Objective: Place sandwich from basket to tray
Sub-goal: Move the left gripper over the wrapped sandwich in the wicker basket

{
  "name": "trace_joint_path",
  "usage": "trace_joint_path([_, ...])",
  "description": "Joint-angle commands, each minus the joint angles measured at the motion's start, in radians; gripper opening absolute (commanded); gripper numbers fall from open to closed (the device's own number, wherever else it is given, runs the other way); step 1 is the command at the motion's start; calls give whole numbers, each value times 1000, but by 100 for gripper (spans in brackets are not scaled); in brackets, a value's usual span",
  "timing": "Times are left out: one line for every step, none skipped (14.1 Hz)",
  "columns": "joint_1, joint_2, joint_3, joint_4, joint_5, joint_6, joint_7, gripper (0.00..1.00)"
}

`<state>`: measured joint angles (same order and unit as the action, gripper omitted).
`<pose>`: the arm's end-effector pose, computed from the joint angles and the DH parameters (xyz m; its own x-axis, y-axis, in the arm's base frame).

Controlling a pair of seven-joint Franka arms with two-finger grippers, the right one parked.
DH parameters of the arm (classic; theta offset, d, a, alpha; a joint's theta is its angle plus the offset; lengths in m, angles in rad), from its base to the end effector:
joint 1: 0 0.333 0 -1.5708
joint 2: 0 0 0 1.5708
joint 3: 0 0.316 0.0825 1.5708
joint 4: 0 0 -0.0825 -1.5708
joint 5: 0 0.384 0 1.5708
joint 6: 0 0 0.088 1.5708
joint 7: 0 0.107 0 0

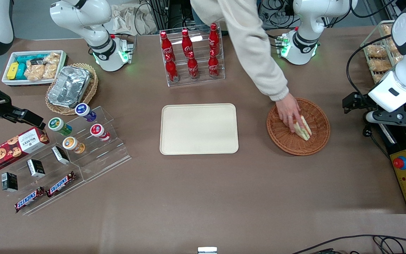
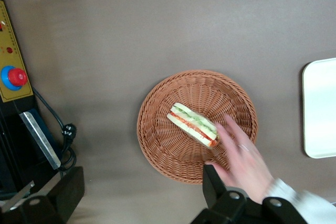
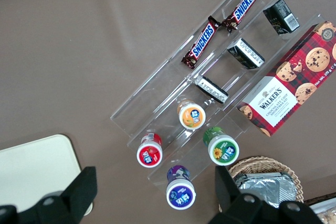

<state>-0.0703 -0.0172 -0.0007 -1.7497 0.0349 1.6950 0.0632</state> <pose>0.5521 -0.0359 0.5598 0.9896 -0.1380 -0.0397 -0.1393 -0.9897 -0.0320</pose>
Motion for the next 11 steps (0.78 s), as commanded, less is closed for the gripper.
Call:
trace_joint_path([-20,-12,16,7,-12,-20,-37,100])
trace_joint_path([-22,-12,15,7,-9,-20,-42,100])
trace_joint_path([-29,-9,16,7,-6,-20,-42,100])
trace_joint_path([-36,-12,18,6,-1,-20,-42,100])
trace_joint_path([-40,-21,16,-11,8,-32,-45,100])
trace_joint_path([-52,-36,19,-54,8,-67,-99,100])
trace_joint_path([-48,-55,19,-95,-7,-67,-182,100])
trace_joint_path([-45,-59,19,-123,-12,-66,-212,100])
trace_joint_path([-46,-61,19,-140,-12,-46,-223,100])
trace_joint_path([-48,-64,19,-174,-19,-28,-226,100])
trace_joint_path([-46,-93,19,-230,-39,41,-227,100])
